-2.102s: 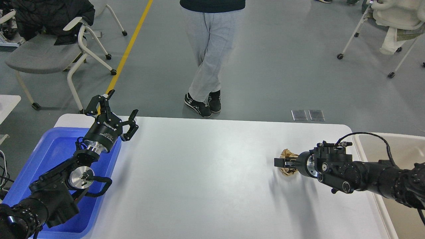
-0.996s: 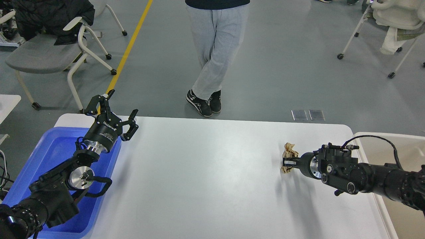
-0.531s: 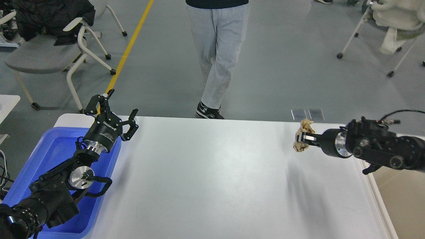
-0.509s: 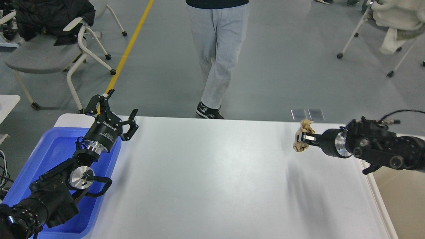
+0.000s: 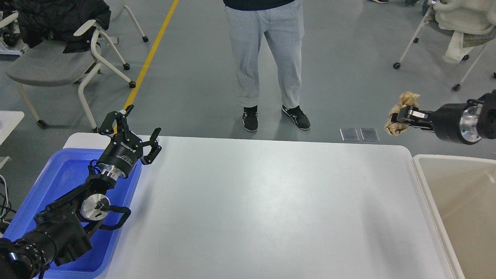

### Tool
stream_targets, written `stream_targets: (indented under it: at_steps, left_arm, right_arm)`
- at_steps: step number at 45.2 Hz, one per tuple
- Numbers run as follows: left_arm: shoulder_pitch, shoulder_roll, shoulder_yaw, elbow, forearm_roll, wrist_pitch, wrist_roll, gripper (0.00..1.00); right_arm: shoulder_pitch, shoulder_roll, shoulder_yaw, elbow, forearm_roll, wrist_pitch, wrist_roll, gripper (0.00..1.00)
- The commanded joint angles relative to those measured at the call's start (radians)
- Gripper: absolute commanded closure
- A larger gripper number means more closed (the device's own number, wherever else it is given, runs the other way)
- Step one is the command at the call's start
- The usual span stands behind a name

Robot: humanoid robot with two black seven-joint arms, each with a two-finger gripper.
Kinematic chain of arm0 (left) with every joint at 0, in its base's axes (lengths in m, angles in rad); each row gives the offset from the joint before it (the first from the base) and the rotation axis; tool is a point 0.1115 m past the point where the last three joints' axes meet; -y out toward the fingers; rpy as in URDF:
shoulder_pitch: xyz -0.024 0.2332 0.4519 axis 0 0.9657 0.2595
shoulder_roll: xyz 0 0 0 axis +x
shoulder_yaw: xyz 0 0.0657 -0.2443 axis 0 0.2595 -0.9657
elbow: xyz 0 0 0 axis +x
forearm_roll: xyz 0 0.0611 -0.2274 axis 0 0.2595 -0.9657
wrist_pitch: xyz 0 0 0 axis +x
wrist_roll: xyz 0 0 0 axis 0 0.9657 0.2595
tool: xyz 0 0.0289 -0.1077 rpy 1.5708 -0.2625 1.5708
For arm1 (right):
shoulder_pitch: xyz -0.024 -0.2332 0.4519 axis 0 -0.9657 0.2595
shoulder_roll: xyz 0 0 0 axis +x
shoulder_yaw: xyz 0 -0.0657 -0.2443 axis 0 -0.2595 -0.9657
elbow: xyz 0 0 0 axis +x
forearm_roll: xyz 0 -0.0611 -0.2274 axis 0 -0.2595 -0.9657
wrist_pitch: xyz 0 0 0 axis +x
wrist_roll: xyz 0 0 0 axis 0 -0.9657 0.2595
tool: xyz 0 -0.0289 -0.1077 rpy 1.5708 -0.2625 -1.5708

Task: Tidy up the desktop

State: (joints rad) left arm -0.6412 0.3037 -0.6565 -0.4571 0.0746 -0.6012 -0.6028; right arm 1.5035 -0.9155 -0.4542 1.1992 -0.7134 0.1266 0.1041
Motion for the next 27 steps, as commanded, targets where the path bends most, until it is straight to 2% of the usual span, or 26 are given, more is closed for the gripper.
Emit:
stream_targets:
  at_steps: [1, 14, 22, 27]
  left_arm:
    - [0.000, 0.000, 0.000, 0.000, 0.001, 0.000, 0.000, 0.00]
    - [0.000, 0.000, 0.000, 0.000, 0.001, 0.000, 0.000, 0.00]
    - [0.000, 0.000, 0.000, 0.000, 0.001, 0.000, 0.000, 0.00]
    - [0.000, 0.000, 0.000, 0.000, 0.001, 0.000, 0.000, 0.00]
  right_arm:
    - [0.018, -0.094, -0.006, -0.053, 0.070, -0.015, -0.010, 1.00]
    - [-0.251, -0.095, 0.020, -0.446, 0.353, -0.053, -0.009, 1.00]
    - [-0.436, -0.033, 0.103, -0.601, 0.566, -0.055, -0.009, 1.00]
    - [-0.557, 0.047, 0.169, -0.728, 0.663, -0.053, -0.012, 1.00]
